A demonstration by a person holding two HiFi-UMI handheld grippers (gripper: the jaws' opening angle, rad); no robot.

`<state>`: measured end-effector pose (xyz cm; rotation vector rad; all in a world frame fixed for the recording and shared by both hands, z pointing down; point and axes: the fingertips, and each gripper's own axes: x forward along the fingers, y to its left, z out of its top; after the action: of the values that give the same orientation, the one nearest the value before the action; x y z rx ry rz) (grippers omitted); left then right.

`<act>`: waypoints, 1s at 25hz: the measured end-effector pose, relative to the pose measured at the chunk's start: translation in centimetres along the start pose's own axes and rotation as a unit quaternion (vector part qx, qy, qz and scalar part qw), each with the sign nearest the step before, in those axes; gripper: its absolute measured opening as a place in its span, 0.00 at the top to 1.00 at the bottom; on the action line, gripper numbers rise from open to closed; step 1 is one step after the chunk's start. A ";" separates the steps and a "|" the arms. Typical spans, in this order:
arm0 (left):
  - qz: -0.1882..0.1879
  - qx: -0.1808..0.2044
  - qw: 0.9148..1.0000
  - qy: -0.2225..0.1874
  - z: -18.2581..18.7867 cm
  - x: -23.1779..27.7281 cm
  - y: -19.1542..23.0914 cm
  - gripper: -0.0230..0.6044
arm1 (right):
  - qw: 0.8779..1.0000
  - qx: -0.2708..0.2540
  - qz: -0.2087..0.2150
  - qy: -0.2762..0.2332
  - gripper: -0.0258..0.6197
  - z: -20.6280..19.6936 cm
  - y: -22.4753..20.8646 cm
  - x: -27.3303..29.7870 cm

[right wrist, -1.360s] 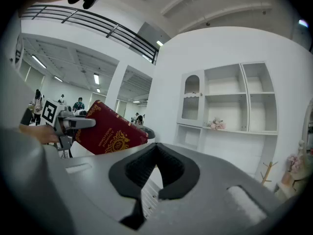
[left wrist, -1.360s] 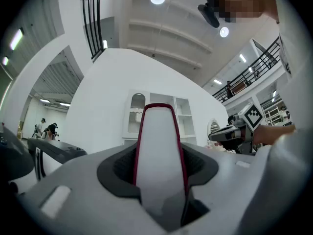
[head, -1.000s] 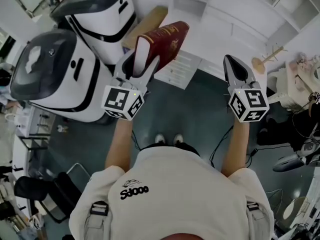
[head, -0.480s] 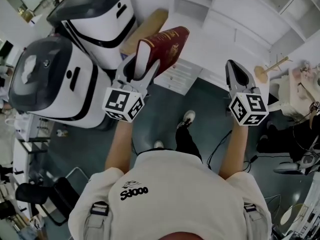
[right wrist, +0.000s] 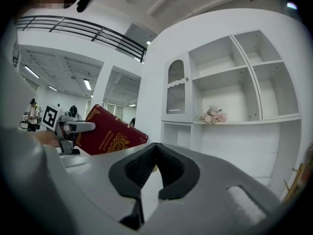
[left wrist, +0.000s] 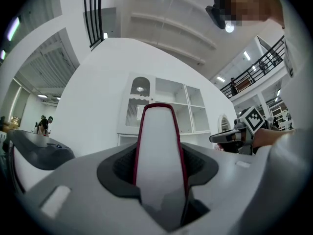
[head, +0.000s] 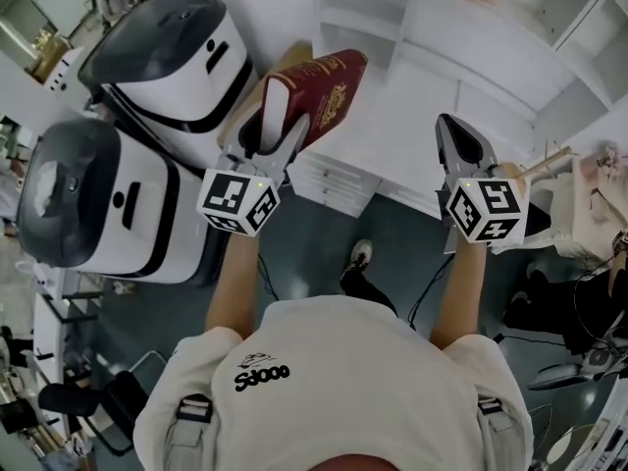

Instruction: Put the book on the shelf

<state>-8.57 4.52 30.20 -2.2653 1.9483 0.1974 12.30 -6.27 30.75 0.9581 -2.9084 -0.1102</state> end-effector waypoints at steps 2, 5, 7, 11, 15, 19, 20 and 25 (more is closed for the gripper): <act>0.003 0.006 1.000 0.005 -0.2 2.4 0.0 0.58 | 1.000 0.004 0.005 0.004 0.96 -0.3 -2.4 1.3; 0.006 0.012 1.000 0.014 -0.7 5.6 0.2 0.58 | 1.000 0.021 0.004 0.009 0.96 -0.8 -5.9 3.1; 0.011 0.015 1.000 0.019 -1.0 7.4 0.4 0.58 | 1.000 0.025 0.007 0.011 0.96 -1.0 -7.3 4.1; 0.022 0.028 0.999 0.026 -1.5 10.6 0.7 0.58 | 0.999 0.024 0.028 0.006 0.96 -1.0 -9.2 6.0; 0.030 0.041 0.998 0.039 -2.4 13.6 0.9 0.58 | 0.999 0.023 0.044 0.012 0.96 -1.5 -10.6 7.7; 0.027 0.054 0.997 0.051 -3.1 15.9 1.3 0.58 | 0.998 0.030 0.044 0.021 0.96 -1.9 -12.1 9.1; 0.026 0.059 0.996 0.055 -3.3 16.3 1.5 0.58 | 0.998 0.033 0.043 0.023 0.96 -2.1 -12.3 9.5; 0.009 0.098 0.993 0.065 -3.8 19.0 2.4 0.58 | 0.998 0.037 0.035 0.039 0.96 -3.2 -13.3 10.8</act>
<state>-8.12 -15.02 30.19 -2.1833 1.9538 -0.1392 11.78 -23.50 33.24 0.8483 -2.8877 0.0383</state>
